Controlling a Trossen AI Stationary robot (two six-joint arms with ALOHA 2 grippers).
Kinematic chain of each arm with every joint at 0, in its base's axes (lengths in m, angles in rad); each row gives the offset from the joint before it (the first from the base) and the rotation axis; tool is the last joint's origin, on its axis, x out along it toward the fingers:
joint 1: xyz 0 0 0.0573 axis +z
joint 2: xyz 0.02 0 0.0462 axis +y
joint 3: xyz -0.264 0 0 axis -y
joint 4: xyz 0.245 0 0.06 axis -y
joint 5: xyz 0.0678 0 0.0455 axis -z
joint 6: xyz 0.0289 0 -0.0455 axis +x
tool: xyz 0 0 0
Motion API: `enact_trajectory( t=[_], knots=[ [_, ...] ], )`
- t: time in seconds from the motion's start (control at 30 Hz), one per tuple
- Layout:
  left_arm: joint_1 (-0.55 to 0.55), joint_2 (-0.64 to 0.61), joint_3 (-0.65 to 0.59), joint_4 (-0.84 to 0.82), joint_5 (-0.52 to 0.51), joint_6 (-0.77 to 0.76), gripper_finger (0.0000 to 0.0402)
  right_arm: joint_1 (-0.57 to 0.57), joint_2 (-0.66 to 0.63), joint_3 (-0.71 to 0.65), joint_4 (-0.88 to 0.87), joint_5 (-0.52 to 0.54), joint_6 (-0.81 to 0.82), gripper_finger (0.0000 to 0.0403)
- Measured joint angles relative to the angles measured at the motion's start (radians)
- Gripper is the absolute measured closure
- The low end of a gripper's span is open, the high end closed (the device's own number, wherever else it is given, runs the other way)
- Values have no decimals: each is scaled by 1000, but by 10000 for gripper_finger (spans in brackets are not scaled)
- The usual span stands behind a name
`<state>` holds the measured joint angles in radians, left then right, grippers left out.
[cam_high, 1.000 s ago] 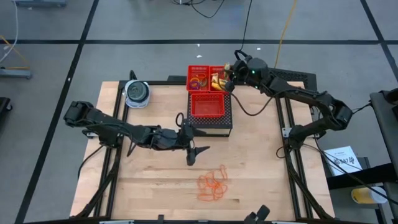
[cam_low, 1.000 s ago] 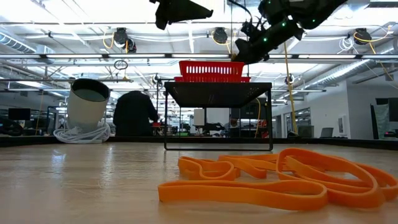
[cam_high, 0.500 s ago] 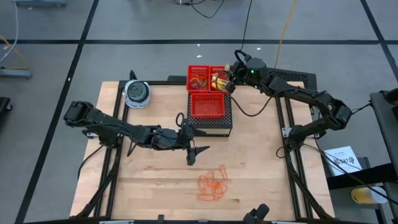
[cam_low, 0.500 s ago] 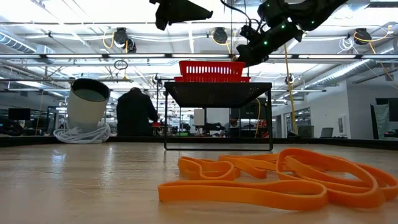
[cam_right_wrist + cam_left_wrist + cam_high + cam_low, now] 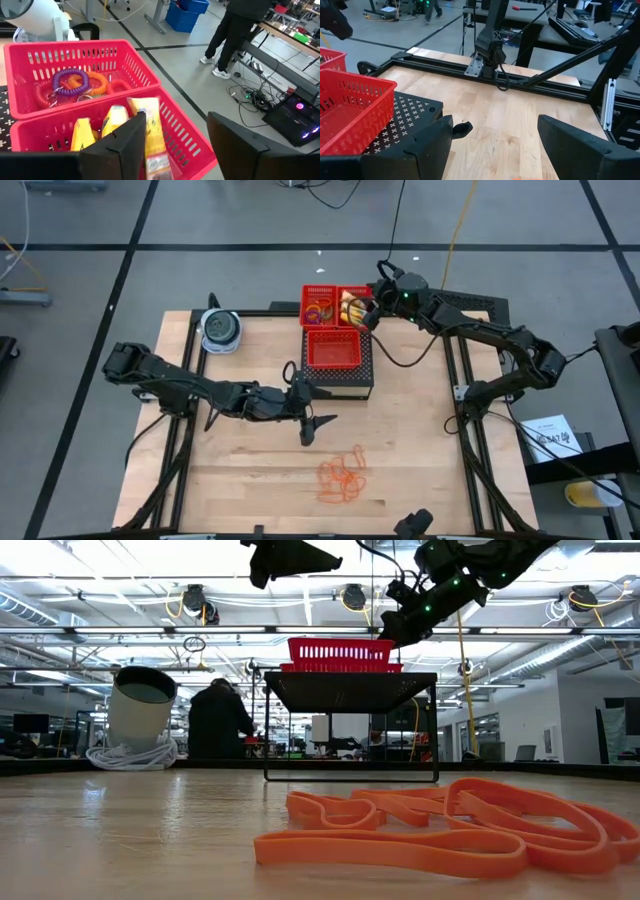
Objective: Pick & Place Office Desk Supplies
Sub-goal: Put the orange rubber band in the bottom red bin on the shelf
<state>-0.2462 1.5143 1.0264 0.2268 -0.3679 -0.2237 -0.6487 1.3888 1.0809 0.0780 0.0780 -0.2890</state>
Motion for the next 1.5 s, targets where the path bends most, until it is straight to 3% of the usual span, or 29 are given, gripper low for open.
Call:
enact_trajectory(
  t=[0.23,0.5,0.8,0.9,1.13,1.33,1.5],
  knots=[
    [0,0,0,-44,0,1,105,28,-15,0,-7,0,83,201],
    [0,0,0,-238,1,-36,105,175,-189,0,-131,-19,142,206],
    [0,4,0,-304,22,-151,105,376,-330,-21,-283,-396,273,207],
    [0,7,-2,-308,55,-158,105,453,-348,-84,-260,-449,328,207],
    [-11,45,-8,-276,33,-187,105,660,-276,-343,59,-429,479,207],
    [-7,116,-7,-222,-8,-222,105,845,-136,-386,17,-150,482,207],
    [-5,190,-8,-139,-3,-233,105,957,-2,-385,14,8,483,207]
  ],
)
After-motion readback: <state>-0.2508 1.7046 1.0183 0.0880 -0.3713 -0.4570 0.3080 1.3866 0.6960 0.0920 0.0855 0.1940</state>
